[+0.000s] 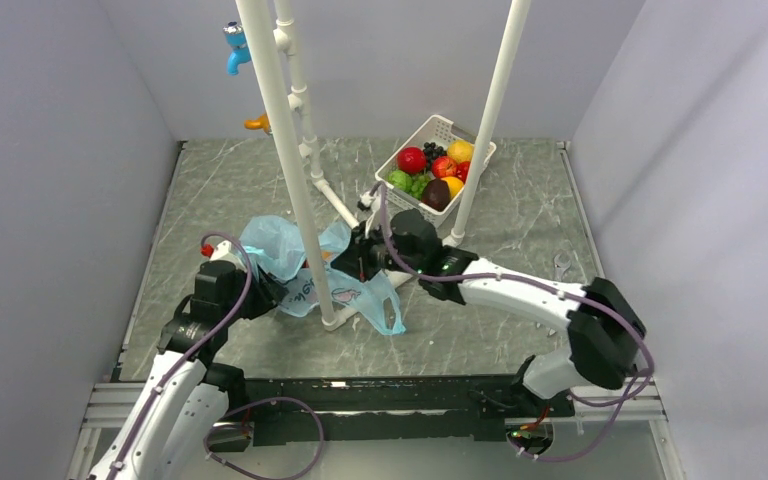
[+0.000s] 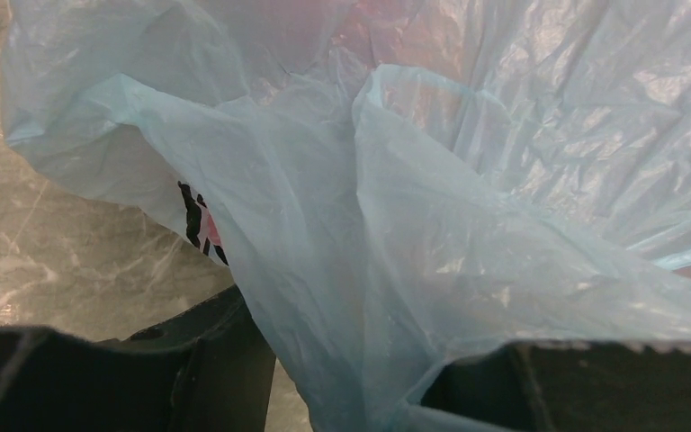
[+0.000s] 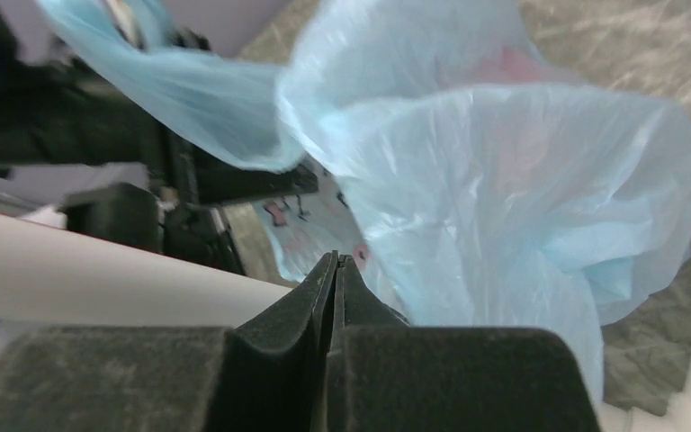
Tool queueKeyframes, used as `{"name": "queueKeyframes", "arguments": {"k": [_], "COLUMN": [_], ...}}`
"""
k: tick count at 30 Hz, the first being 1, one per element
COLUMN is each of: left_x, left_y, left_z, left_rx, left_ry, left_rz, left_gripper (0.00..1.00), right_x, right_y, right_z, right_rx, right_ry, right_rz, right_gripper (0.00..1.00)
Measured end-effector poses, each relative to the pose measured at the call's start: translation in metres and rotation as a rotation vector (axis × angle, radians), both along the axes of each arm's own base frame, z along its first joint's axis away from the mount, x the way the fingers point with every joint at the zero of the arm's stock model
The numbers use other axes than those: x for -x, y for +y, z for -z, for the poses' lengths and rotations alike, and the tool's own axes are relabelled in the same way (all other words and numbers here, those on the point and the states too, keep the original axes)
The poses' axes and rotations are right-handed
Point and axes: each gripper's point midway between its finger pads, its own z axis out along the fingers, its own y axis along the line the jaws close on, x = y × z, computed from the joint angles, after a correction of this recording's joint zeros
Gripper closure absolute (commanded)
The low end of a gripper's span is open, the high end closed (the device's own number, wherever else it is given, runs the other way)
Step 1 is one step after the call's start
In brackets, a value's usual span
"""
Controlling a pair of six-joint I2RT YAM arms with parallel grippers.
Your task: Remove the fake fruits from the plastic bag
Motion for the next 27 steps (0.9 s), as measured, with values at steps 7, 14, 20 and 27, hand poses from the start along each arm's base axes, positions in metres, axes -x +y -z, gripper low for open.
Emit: {"name": "queueKeyframes", "arguments": {"k": [7,14,20,27], "left_x": [-0.004,-0.005,-0.007,-0.005], "left_y": [-0.003,-0.004,-0.003,0.000], "left_z": [-0.002,0.001,0.004,0.011], "left_rx": [0.011,0.012,0.004,-0.005], "left_ry": [-0.012,-0.011,-0.007,0.004], "left_rz": [0.011,0.011,0.009,0.000], "left_gripper": [0.64,0.76,0.80,0.81], "right_x": [-0.006,-0.055,-0.074,-0.052], "right_y": [0.018,0.046,0.060,0.023], "right_z": [0.062,0.084,0.097,0.165], "right_rx": [0.103,0.160,0.183,0.305], "right_ry": [0.000,-0.065,-0.108,-0.040], "right_rz": [-0.019,0.085,0.105,0.115], "right_gripper": [0.92,0.83,0.76,0.75]}}
